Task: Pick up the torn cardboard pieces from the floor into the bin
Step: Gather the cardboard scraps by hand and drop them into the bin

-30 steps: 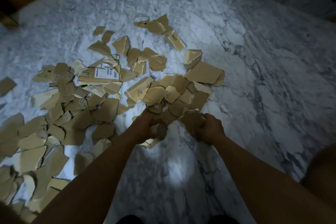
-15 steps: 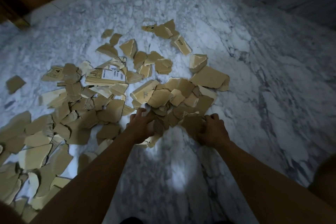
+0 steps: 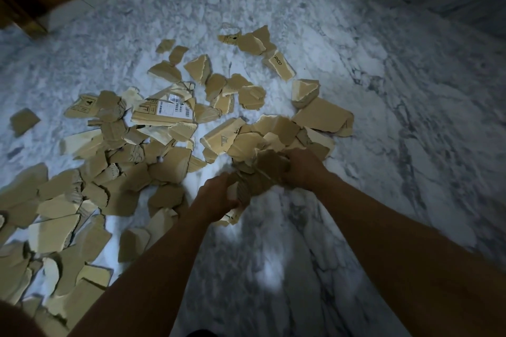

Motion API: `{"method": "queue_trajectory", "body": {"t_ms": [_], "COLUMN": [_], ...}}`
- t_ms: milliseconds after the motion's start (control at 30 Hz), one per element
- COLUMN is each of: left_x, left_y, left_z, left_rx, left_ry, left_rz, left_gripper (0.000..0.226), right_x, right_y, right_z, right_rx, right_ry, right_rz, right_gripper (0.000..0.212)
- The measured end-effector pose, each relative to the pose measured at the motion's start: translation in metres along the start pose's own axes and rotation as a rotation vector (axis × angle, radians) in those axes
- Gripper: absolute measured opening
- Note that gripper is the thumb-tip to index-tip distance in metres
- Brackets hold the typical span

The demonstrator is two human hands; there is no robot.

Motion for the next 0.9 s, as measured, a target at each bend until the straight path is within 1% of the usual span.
{"method": "queue_trajectory", "body": {"t_ms": [67,133,233,300,333,367,433,467,533,567,600,633,733,800,833,900], "left_x": [0.0,0.0,0.0,0.0,-0.001,0.0,0.001,0.001,0.004,0.007,0.012,0.019,0.033,0.031,0.026,0.011], "left_y": [0.0,-0.001,-0.003,-0.004,-0.004,-0.003,-0.001,-0.002,-0.005,-0.009,-0.015,-0.021,-0.052,-0.076,-0.085,-0.1], "left_z": [-0.002,-0.002,-0.001,0.0,0.0,0.003,0.005,0.003,0.004,0.006,0.009,0.019,0.058,0.089,0.105,0.133], "left_rx": [-0.023,-0.037,-0.03,-0.004,-0.004,-0.007,-0.003,0.014,0.036,0.03,0.014,-0.015,-0.062,-0.106,-0.124,-0.118], "left_ry": [-0.03,-0.029,-0.035,-0.039,-0.047,-0.058,-0.088,-0.098,-0.123,-0.129,-0.123,-0.119,-0.057,-0.028,-0.039,-0.067], "left_rz": [0.002,0.019,0.027,0.023,0.024,0.029,0.011,-0.019,-0.126,-0.169,-0.198,-0.213,-0.179,-0.147,-0.149,-0.172], "left_gripper": [0.054,0.052,0.056,0.059,0.061,0.062,0.062,0.06,0.059,0.062,0.065,0.067,0.062,0.064,0.063,0.05], "right_x": [-0.019,-0.03,-0.033,-0.037,-0.037,-0.039,-0.037,-0.031,-0.012,-0.001,0.011,0.024,0.044,0.038,0.031,0.014], "right_y": [-0.003,0.002,0.014,0.018,0.021,0.025,0.037,0.044,0.053,0.056,0.057,0.057,0.059,0.064,0.068,0.073], "right_z": [0.001,0.001,-0.004,-0.006,-0.007,-0.008,-0.008,-0.004,0.01,0.023,0.039,0.057,0.113,0.133,0.137,0.14], "right_rx": [-0.08,-0.139,-0.083,-0.043,-0.026,-0.001,0.044,0.058,0.069,0.039,-0.021,-0.098,-0.332,-0.377,-0.378,-0.389], "right_ry": [0.037,0.068,0.171,0.174,0.132,0.048,-0.169,-0.245,-0.321,-0.303,-0.248,-0.184,0.024,0.174,0.202,0.152], "right_rz": [0.066,0.14,0.222,0.238,0.224,0.174,0.064,0.025,0.017,0.027,0.038,0.055,0.175,0.233,0.24,0.277], "right_gripper": [0.023,0.029,0.038,0.042,0.044,0.048,0.051,0.049,0.05,0.042,0.027,0.016,0.025,0.025,0.022,0.016]}}
Point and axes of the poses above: each hand's wrist, its own y-axis away from the middle knuckle, its own x-axis out of the back of the hand, z = x × y, the point moved 2 cm from there along -y, towards the middle knuckle, and after that the axes turned 6 degrees about -x, right-handed, at the moved point
